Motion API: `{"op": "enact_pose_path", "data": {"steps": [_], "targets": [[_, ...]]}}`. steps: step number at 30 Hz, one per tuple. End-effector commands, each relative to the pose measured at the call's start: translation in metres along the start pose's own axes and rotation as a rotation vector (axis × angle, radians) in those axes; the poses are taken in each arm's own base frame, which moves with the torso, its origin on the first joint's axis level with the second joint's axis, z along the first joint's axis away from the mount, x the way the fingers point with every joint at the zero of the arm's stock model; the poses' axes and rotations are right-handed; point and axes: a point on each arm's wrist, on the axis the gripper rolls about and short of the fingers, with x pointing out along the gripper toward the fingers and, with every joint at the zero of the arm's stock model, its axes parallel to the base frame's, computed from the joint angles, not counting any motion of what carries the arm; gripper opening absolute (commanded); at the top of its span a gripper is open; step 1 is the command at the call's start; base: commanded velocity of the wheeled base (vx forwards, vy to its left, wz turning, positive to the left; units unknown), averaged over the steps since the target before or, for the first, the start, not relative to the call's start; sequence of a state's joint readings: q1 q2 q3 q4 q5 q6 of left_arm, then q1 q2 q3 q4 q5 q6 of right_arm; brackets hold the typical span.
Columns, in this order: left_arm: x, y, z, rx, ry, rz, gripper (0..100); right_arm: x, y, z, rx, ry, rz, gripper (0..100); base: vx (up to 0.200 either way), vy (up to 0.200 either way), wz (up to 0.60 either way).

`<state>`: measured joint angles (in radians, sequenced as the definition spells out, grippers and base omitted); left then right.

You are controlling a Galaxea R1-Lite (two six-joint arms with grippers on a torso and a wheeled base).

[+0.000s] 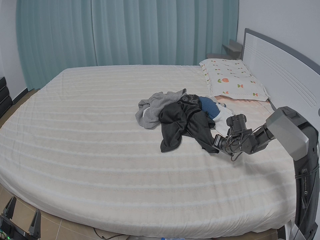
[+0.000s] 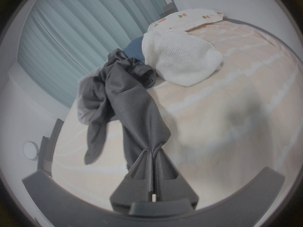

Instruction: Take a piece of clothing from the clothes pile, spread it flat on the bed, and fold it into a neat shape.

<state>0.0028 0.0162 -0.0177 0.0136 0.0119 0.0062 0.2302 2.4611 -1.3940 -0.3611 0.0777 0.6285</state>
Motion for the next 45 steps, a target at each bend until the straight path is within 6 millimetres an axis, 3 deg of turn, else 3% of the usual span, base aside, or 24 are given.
{"op": "enact_pose_path", "data": {"steps": [1,6,10,12,13,14,15,17,18,26,38,39,42,45], "targets": [[0.000,0.000,-0.004,0.000,-0.001,0.001,100,-0.106,0.022,0.002,0.064,-0.028,0.208,0,0.000,0.000,0.00],[0.000,0.000,-0.004,0.000,-0.001,0.001,100,-0.144,0.030,-0.018,0.033,-0.049,0.283,0,0.000,0.000,0.00],[0.000,0.000,-0.004,0.000,-0.001,0.001,100,-0.192,0.052,-0.031,-0.005,-0.112,0.411,0,0.000,0.000,0.00],[0.000,0.000,-0.004,0.000,-0.001,0.001,100,-0.198,0.055,-0.033,-0.009,-0.117,0.428,0,0.000,0.000,0.00],[0.000,0.000,-0.004,0.000,-0.001,0.001,100,-0.222,0.065,-0.037,-0.024,-0.143,0.478,0,0.000,0.000,0.00],[0.000,0.000,-0.004,0.000,-0.001,0.001,100,-0.222,0.065,-0.037,-0.024,-0.143,0.478,0,0.000,0.000,0.00],[0.000,0.000,-0.004,0.001,-0.001,0.001,100,-0.244,0.073,-0.038,-0.033,-0.182,0.516,0,0.000,0.000,0.00],[0.000,0.000,-0.004,0.000,-0.001,0.001,100,-0.245,0.073,-0.038,-0.032,-0.184,0.519,0,0.000,0.000,0.00],[0.000,0.000,-0.004,0.000,-0.001,0.001,100,-0.271,0.084,-0.036,-0.044,-0.237,0.575,0,0.000,0.000,0.00],[0.000,0.000,-0.004,0.003,-0.001,0.001,100,-0.306,0.093,-0.037,-0.061,-0.297,0.666,0,0.000,0.000,0.00],[0.000,-0.001,-0.004,0.018,-0.010,-0.041,100,-0.321,0.092,-0.037,-0.066,-0.320,0.707,0,0.000,0.000,0.00],[-0.002,-0.001,0.004,0.010,-0.042,-0.043,100,-0.324,0.092,-0.036,-0.066,-0.324,0.714,0,0.000,0.000,0.00],[-0.007,-0.001,0.088,-0.159,-0.185,-0.078,100,-0.326,0.092,-0.035,-0.064,-0.333,0.720,0,0.000,0.000,0.00],[0.017,-0.003,0.100,-0.154,-0.037,-0.184,100,-0.325,0.092,-0.035,-0.064,-0.330,0.718,0,0.000,0.000,0.00]]}}
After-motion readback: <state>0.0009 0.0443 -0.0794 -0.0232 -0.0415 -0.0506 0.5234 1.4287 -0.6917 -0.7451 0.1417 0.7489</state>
